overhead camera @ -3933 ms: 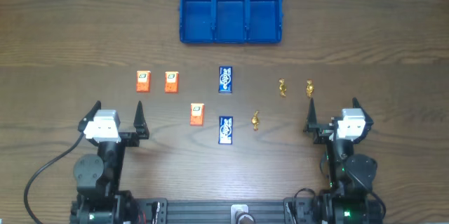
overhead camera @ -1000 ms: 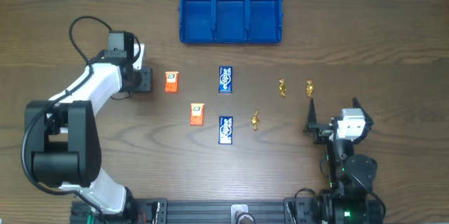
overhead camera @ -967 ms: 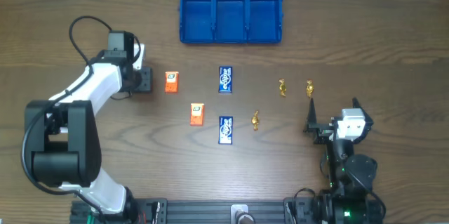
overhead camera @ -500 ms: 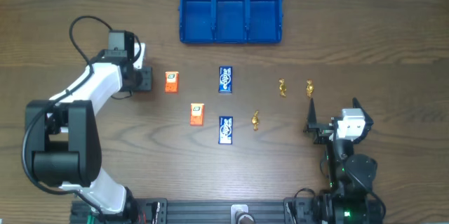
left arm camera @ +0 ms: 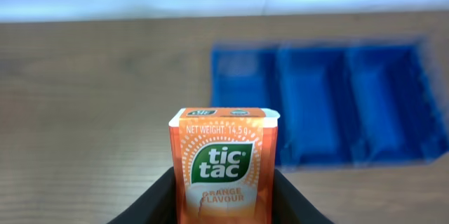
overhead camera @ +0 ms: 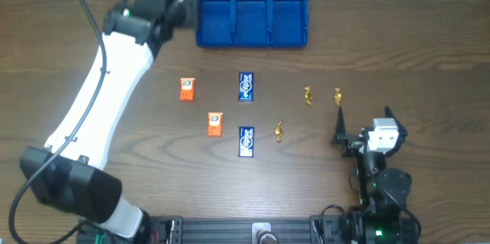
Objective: Sort Candies Into Trays
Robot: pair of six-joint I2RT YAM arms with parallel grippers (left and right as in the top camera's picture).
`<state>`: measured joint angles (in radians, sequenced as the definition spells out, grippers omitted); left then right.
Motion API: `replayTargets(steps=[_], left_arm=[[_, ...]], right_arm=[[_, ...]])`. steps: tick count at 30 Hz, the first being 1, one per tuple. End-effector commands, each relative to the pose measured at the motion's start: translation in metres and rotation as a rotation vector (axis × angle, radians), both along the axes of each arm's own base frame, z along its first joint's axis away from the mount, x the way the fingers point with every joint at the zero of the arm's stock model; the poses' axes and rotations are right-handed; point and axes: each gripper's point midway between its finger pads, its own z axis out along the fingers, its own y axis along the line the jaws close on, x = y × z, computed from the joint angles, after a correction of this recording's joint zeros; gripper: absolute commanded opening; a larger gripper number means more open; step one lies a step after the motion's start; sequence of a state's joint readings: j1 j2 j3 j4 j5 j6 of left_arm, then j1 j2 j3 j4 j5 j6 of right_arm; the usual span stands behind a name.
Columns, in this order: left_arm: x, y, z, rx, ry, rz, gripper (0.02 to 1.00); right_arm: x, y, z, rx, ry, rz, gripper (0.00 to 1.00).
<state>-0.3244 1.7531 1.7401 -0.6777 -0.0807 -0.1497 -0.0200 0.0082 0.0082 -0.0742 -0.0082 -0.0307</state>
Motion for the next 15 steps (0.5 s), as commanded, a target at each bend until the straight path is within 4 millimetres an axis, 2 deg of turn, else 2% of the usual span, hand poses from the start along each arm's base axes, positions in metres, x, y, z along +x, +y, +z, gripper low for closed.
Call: replayTargets(steps=[1,5,9,11,15], left_arm=[[0.043,-0.013,-0.021,0.005,0.065,0.067,0.371],[0.066,-0.034,-0.056,-0.018,0.135,0.067,0.373],[0.075,-0.050,-0.097,-0.037,0.210,0.053,0.375],[0.075,-0.051,-0.114,-0.032,0.240,0.061,0.375],[0.075,-0.051,-0.125,-0.025,0.261,0.059,0.402]], right_arm=[[0.000,0.003,-0.001,-0.007,0.005,0.014,0.998],[0.000,0.003,-0.001,-0.007,0.005,0.014,0.998],[0.000,0.003,-0.001,-0.007,0.005,0.014,1.000],[0.000,0.003,-0.001,-0.007,0.005,0.014,1.000],[0.000,0.003,-0.001,-0.007,0.005,0.014,0.998]])
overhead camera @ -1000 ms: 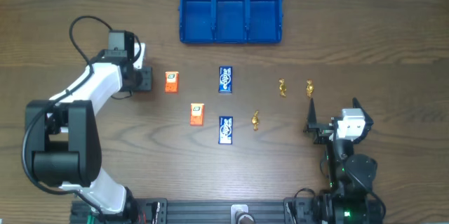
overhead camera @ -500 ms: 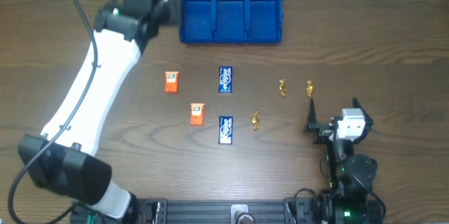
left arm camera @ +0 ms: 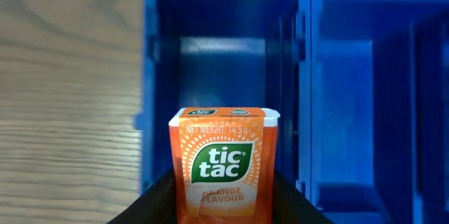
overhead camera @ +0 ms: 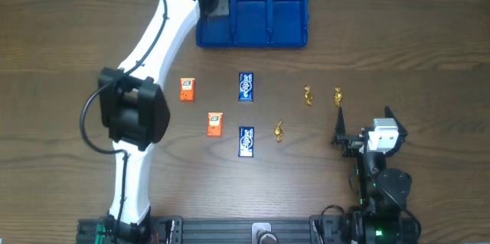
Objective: Sort Candies Into Trays
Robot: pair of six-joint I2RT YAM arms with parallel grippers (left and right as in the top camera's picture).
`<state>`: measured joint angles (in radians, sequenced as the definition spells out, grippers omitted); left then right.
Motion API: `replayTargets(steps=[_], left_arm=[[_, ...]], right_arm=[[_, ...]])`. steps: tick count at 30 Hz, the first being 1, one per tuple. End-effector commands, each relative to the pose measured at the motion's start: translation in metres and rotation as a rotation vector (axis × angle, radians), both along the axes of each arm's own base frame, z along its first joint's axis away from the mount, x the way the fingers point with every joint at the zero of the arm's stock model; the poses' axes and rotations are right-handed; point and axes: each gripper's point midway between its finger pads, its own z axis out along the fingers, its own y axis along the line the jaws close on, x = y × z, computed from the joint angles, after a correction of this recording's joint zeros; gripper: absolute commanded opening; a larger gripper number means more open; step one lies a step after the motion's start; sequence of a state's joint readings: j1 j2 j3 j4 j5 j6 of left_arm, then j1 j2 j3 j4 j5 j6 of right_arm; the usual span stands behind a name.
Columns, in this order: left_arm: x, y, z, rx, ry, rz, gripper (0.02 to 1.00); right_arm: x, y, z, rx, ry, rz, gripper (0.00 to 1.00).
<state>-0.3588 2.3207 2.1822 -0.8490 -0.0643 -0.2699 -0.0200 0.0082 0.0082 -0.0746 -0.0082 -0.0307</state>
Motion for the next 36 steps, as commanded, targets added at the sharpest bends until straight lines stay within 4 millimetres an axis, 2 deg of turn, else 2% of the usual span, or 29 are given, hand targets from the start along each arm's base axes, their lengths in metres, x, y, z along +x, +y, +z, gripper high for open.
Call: replayTargets(steps=[1,2,5,8,11,13,15,16,19,20,22,25,28,31,36], left_arm=[[0.006,-0.005,0.017,-0.037,-0.034,0.011,0.542],[0.006,-0.005,0.017,-0.037,-0.035,0.012,0.595],[0.007,-0.005,0.027,-0.042,-0.056,0.014,0.925],[0.004,-0.001,0.052,-0.047,-0.097,0.021,0.978],[-0.015,0.013,0.089,-0.035,-0.153,0.046,0.989],[-0.045,0.026,0.110,-0.034,-0.166,0.063,0.996],[-0.080,0.039,0.116,-0.043,-0.152,0.084,0.996],[-0.102,0.048,0.113,-0.044,-0.138,0.094,0.996],[-0.140,0.062,0.094,-0.040,-0.108,0.104,0.993],[-0.154,0.066,0.079,-0.038,-0.086,0.102,0.993],[-0.170,0.070,0.055,-0.030,-0.048,0.098,0.993],[-0.190,0.077,0.007,0.003,0.033,0.101,0.993],[-0.203,0.080,-0.031,0.013,0.095,0.104,0.989],[-0.207,0.081,-0.059,0.023,0.129,0.103,0.982],[-0.200,0.078,-0.085,0.026,0.152,0.114,0.969]], right_arm=[[0.000,0.003,-0.001,-0.007,0.005,0.014,0.998],[0.000,0.003,-0.001,-0.007,0.005,0.014,0.998],[0.000,0.003,-0.001,-0.007,0.005,0.014,1.000],[0.000,0.003,-0.001,-0.007,0.005,0.014,0.998],[0.000,0.003,-0.001,-0.007,0.005,0.014,0.998],[0.000,0.003,-0.001,-0.007,0.005,0.014,0.998],[0.000,0.003,-0.001,-0.007,0.005,0.014,1.000],[0.000,0.003,-0.001,-0.007,0.005,0.014,0.998],[0.000,0.003,-0.001,-0.007,0.005,0.014,0.998],[0.000,0.003,-0.001,-0.007,0.005,0.014,0.998],[0.000,0.003,-0.001,-0.007,0.005,0.014,0.998],[0.000,0.003,-0.001,-0.007,0.005,0.014,1.000],[0.000,0.003,-0.001,-0.007,0.005,0.014,1.000],[0.000,0.003,-0.001,-0.007,0.005,0.014,0.998],[0.000,0.003,-0.001,-0.007,0.005,0.014,0.996]])
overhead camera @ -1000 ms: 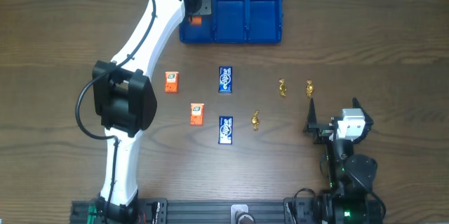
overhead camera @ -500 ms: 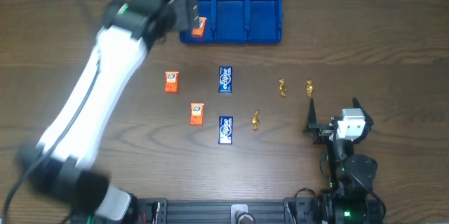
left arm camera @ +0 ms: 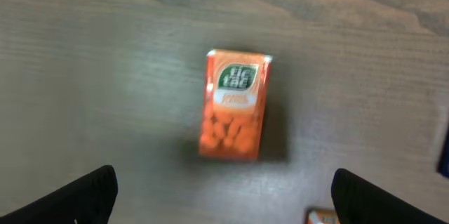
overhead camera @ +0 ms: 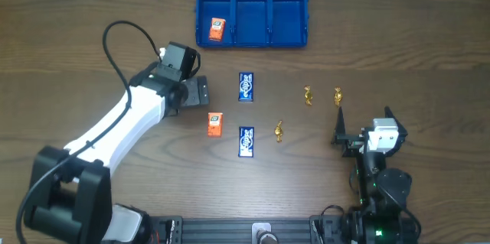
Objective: Sort Candies Into Trays
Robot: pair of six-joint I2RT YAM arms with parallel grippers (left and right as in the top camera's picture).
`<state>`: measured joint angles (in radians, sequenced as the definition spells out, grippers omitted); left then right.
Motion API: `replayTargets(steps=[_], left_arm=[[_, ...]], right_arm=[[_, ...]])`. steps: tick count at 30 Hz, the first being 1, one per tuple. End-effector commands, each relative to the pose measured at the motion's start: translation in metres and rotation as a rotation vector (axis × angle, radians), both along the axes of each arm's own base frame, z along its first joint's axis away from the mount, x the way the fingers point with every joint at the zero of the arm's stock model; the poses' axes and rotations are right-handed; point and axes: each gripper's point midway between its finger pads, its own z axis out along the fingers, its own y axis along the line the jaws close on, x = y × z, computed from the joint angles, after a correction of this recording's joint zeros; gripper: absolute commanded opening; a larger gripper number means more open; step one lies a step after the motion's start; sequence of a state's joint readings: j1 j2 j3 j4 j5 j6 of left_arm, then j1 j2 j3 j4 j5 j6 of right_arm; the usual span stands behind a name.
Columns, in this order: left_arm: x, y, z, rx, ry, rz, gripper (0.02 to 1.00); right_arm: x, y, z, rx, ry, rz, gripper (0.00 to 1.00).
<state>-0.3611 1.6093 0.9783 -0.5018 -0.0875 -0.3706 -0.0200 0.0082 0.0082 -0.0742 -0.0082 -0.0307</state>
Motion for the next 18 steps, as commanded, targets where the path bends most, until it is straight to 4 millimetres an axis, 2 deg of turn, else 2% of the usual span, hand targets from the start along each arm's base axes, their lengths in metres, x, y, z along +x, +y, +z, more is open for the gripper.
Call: replayTargets(steps=[1,12,14,18], left_arm=[[0.006,-0.003,-0.025,0.002,0.031,0.016,0.961],[0.015,-0.007,-0.057,0.019,0.061,-0.073,0.899],[0.015,-0.006,-0.059,0.018,0.065,-0.069,0.844],[0.015,-0.005,-0.059,0.018,0.066,-0.068,0.601]], right_arm=[[0.000,0.003,-0.001,-0.007,0.005,0.014,1.000],[0.000,0.003,-0.001,-0.007,0.005,0.014,1.000],[0.000,0.003,-0.001,-0.007,0.005,0.014,1.000],[0.000,0.003,-0.001,-0.007,0.005,0.014,1.000]])
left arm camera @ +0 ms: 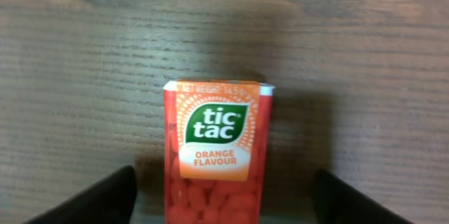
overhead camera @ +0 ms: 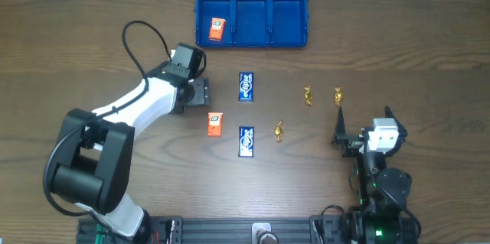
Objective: Sort Candies Into Trays
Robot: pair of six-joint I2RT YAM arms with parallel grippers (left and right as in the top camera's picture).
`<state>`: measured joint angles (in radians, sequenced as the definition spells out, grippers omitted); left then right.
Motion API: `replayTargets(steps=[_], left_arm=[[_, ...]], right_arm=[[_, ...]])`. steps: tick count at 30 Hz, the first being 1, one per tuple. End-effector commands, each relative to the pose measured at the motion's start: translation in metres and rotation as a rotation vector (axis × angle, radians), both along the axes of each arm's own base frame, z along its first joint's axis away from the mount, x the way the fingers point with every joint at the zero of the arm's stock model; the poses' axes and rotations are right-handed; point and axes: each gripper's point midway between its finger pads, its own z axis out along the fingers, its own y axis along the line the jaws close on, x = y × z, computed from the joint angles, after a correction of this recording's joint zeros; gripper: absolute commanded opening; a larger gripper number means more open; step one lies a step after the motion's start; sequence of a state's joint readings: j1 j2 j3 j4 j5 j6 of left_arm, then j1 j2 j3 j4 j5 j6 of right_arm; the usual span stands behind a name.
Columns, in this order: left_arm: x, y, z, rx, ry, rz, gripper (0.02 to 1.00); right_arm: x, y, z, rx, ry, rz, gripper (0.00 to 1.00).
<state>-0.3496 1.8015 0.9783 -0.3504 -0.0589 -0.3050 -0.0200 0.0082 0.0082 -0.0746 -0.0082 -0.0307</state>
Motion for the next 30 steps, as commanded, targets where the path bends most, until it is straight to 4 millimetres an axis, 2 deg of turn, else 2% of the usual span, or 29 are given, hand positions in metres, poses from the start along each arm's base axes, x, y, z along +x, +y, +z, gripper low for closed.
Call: replayTargets(steps=[1,6,10,12,13,15,19,22,23,25,26,28,30], left_arm=[[-0.002,0.002,-0.006,0.006,0.017,-0.009,0.551],[-0.002,0.002,-0.006,0.006,0.018,-0.009,0.400],[-0.001,0.002,-0.006,0.004,0.016,-0.003,0.349],[0.001,0.001,0.000,-0.009,-0.001,0.014,0.323],[0.004,-0.003,0.009,-0.023,-0.020,0.016,0.314],[0.015,-0.017,0.045,-0.046,-0.110,0.001,0.314],[0.051,-0.049,0.156,-0.053,-0.385,0.003,0.327],[0.075,-0.065,0.216,-0.063,-0.495,0.006,0.332],[0.089,-0.072,0.236,-0.071,-0.521,0.000,0.332],[0.111,-0.078,0.250,-0.060,-0.526,-0.007,0.334],[0.121,-0.080,0.250,-0.050,-0.511,-0.004,0.336],[0.136,-0.082,0.241,-0.036,-0.467,0.000,0.340],[0.151,-0.085,0.222,-0.045,-0.406,-0.005,0.347]], right_arm=[[0.000,0.003,-0.001,-0.007,0.005,0.014,1.000],[0.000,0.003,-0.001,-0.007,0.005,0.014,1.000],[0.000,0.003,-0.001,-0.007,0.005,0.014,1.000],[0.000,0.003,-0.001,-0.007,0.005,0.014,0.998],[0.000,0.003,-0.001,-0.007,0.005,0.014,0.998],[0.000,0.003,-0.001,-0.007,0.005,0.014,1.000],[0.000,0.003,-0.001,-0.007,0.005,0.014,0.998],[0.000,0.003,-0.001,-0.007,0.005,0.014,0.998],[0.000,0.003,-0.001,-0.007,0.005,0.014,1.000],[0.000,0.003,-0.001,-0.007,0.005,0.014,0.998],[0.000,0.003,-0.001,-0.007,0.005,0.014,0.998],[0.000,0.003,-0.001,-0.007,0.005,0.014,0.998],[0.000,0.003,-0.001,-0.007,0.005,0.014,1.000]])
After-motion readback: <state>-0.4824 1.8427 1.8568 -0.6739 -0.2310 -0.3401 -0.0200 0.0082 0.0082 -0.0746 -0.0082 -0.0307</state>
